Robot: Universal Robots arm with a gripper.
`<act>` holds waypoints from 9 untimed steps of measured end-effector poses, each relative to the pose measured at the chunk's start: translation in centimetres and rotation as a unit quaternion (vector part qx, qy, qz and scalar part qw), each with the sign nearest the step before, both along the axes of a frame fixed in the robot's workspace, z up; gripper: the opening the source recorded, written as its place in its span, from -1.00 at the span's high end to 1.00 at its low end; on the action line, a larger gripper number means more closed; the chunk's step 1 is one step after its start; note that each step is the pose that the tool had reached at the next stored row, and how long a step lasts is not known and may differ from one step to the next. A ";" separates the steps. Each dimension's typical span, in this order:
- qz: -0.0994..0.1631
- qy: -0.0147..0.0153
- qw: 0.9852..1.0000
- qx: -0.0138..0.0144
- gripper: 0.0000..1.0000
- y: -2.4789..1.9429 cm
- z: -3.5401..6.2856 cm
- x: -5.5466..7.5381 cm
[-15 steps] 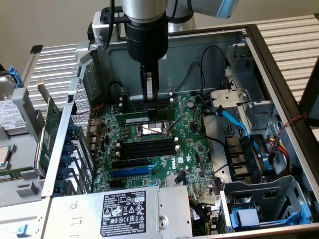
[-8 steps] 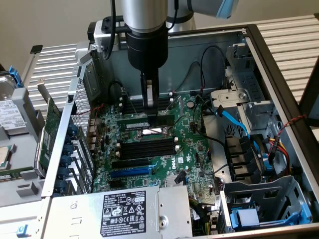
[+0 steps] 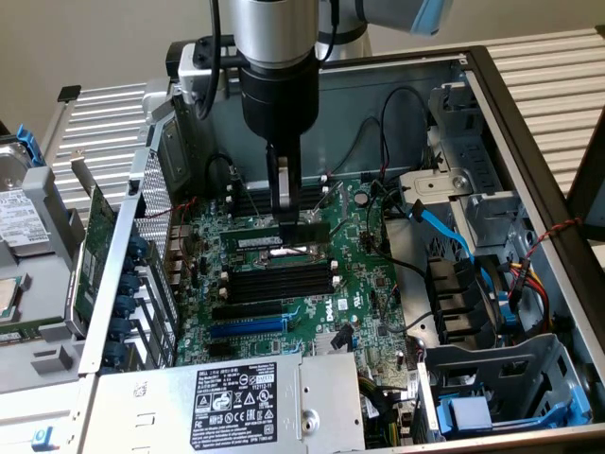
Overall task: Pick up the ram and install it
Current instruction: 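Insert the ram into the slot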
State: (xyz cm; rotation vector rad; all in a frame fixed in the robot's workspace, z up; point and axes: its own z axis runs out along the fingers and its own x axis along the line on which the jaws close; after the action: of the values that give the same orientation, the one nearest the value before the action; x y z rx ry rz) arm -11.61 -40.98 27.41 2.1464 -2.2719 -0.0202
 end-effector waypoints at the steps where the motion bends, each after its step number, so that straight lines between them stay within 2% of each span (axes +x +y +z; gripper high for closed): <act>1: 0.000 0.000 1.000 0.000 0.75 -0.12 -0.02 0.0; 9: 0.000 0.001 1.000 0.004 0.75 -0.56 -0.24 0.0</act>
State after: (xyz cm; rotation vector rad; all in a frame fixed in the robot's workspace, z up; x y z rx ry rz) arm -11.61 -41.54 27.18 2.1490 -2.2744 -0.0301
